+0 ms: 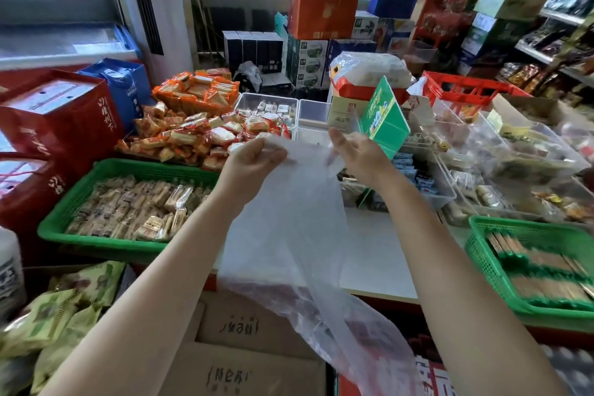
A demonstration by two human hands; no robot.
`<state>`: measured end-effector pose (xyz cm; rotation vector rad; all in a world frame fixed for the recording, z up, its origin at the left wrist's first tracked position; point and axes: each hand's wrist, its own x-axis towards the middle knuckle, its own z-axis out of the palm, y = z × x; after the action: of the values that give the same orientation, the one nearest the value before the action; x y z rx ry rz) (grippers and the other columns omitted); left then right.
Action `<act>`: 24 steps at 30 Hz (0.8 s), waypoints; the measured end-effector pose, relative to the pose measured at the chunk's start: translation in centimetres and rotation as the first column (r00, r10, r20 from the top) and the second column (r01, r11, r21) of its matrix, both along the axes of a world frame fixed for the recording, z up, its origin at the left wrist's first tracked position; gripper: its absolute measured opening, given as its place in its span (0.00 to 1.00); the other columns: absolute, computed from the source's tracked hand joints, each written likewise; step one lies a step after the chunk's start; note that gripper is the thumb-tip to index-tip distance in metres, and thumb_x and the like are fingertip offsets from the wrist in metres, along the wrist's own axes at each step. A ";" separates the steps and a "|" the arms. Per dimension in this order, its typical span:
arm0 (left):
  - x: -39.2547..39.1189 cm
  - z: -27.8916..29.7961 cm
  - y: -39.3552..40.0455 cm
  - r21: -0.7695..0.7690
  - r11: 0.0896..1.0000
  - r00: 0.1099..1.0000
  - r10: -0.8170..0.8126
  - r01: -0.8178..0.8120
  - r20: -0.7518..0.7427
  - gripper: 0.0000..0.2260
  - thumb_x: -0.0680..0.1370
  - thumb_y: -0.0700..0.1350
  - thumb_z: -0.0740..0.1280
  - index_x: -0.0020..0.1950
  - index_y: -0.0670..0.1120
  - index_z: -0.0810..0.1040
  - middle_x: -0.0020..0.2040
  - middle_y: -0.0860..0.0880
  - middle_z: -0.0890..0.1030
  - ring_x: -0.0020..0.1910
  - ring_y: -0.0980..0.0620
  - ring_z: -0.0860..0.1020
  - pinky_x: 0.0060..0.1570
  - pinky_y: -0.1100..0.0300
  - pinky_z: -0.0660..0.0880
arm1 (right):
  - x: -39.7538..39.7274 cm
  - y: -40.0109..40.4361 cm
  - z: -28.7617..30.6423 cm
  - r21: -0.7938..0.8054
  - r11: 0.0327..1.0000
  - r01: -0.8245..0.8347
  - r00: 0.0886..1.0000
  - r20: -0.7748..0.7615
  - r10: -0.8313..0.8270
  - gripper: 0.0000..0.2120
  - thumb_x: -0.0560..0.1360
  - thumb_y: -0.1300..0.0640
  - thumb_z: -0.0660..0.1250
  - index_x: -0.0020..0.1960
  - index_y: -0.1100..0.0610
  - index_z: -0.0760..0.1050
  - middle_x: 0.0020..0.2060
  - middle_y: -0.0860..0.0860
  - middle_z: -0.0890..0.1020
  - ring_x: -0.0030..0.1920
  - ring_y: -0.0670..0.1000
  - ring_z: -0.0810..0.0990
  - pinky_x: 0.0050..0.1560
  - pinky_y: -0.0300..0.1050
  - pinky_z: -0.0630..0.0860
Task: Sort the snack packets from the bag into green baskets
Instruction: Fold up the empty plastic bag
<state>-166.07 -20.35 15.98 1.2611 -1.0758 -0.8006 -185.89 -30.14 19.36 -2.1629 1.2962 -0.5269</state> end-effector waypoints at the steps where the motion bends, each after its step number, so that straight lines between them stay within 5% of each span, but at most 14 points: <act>1: 0.5 -0.4 0.2 0.010 1.000 1.000 0.029 -0.029 0.004 0.03 0.79 0.41 0.70 0.45 0.46 0.80 0.40 0.55 0.86 0.37 0.58 0.79 0.39 0.66 0.74 | -0.1 -0.1 -0.3 0.019 1.000 -0.019 1.000 0.013 0.019 0.38 0.74 0.23 0.47 0.41 0.50 0.84 0.62 0.55 0.79 0.63 0.55 0.75 0.67 0.56 0.67; 3: 1.4 -1.4 0.3 0.044 0.996 0.997 0.072 -0.071 -0.011 0.03 0.79 0.43 0.71 0.46 0.47 0.80 0.40 0.55 0.86 0.37 0.55 0.77 0.37 0.62 0.71 | 0.2 -0.1 -1.2 0.009 1.000 -0.022 0.997 -0.074 0.022 0.39 0.67 0.19 0.52 0.52 0.47 0.83 0.66 0.54 0.74 0.68 0.55 0.69 0.69 0.58 0.65; 5: 2.0 -2.3 0.5 0.064 0.993 0.995 0.100 -0.100 -0.005 0.03 0.79 0.44 0.71 0.46 0.46 0.81 0.41 0.53 0.86 0.38 0.53 0.77 0.40 0.58 0.72 | 0.5 -0.3 -2.2 -0.091 0.996 0.007 0.968 -0.249 -0.029 0.28 0.70 0.26 0.64 0.59 0.45 0.80 0.67 0.53 0.68 0.71 0.55 0.63 0.71 0.58 0.61; 10: 3.5 -4.7 1.6 0.078 0.953 0.955 0.288 -0.293 0.073 0.05 0.79 0.45 0.71 0.47 0.45 0.83 0.42 0.45 0.84 0.39 0.53 0.77 0.42 0.56 0.73 | 0.3 -0.6 -4.2 -0.358 0.927 0.113 0.919 -0.317 -0.235 0.10 0.75 0.48 0.73 0.52 0.52 0.82 0.59 0.58 0.71 0.66 0.61 0.67 0.63 0.54 0.68; 14: 4.4 -6.8 3.0 0.099 0.946 0.951 0.306 -0.310 0.047 0.03 0.80 0.42 0.70 0.47 0.47 0.84 0.41 0.54 0.84 0.40 0.58 0.79 0.43 0.62 0.76 | -0.8 -0.9 -6.5 -0.175 0.979 0.102 0.964 -0.227 -0.141 0.07 0.74 0.52 0.75 0.46 0.54 0.80 0.54 0.56 0.75 0.60 0.58 0.73 0.57 0.50 0.73; 16: 4.3 -7.9 3.5 0.125 0.945 0.953 0.300 -0.301 0.030 0.05 0.80 0.41 0.69 0.46 0.48 0.82 0.38 0.56 0.81 0.35 0.63 0.77 0.40 0.66 0.75 | -1.2 -0.3 -7.6 0.007 0.996 0.087 0.995 -0.045 -0.086 0.08 0.75 0.56 0.74 0.46 0.55 0.76 0.49 0.53 0.79 0.53 0.53 0.78 0.46 0.43 0.75; 19: 4.1 -10.1 4.3 0.201 0.944 0.964 0.265 -0.261 0.009 0.07 0.81 0.42 0.68 0.44 0.50 0.80 0.37 0.54 0.78 0.35 0.60 0.75 0.38 0.60 0.75 | -1.3 1.1 -10.2 0.284 0.958 0.031 0.959 0.263 -0.109 0.14 0.75 0.62 0.74 0.55 0.56 0.72 0.46 0.52 0.82 0.46 0.51 0.81 0.48 0.46 0.78; 21: 4.0 -11.7 5.2 0.249 0.942 0.971 0.239 -0.224 -0.029 0.06 0.81 0.42 0.67 0.44 0.47 0.79 0.42 0.47 0.79 0.42 0.53 0.77 0.41 0.57 0.77 | -1.1 1.9 -12.4 0.334 0.942 0.030 0.961 0.250 -0.120 0.18 0.75 0.62 0.74 0.60 0.54 0.72 0.45 0.52 0.82 0.45 0.50 0.80 0.49 0.47 0.79; 24: 3.9 -13.9 7.1 0.299 0.940 0.966 0.213 -0.161 -0.148 0.04 0.81 0.43 0.68 0.47 0.44 0.80 0.46 0.43 0.79 0.46 0.46 0.78 0.45 0.55 0.77 | -1.3 2.7 -15.0 0.318 0.946 0.066 0.992 0.081 -0.096 0.07 0.75 0.60 0.74 0.52 0.56 0.81 0.43 0.52 0.82 0.43 0.49 0.78 0.45 0.44 0.76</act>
<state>-162.14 -13.29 2.10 1.4791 -0.6995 -0.9251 -187.15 -27.44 4.37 -1.8082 1.3223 -0.4177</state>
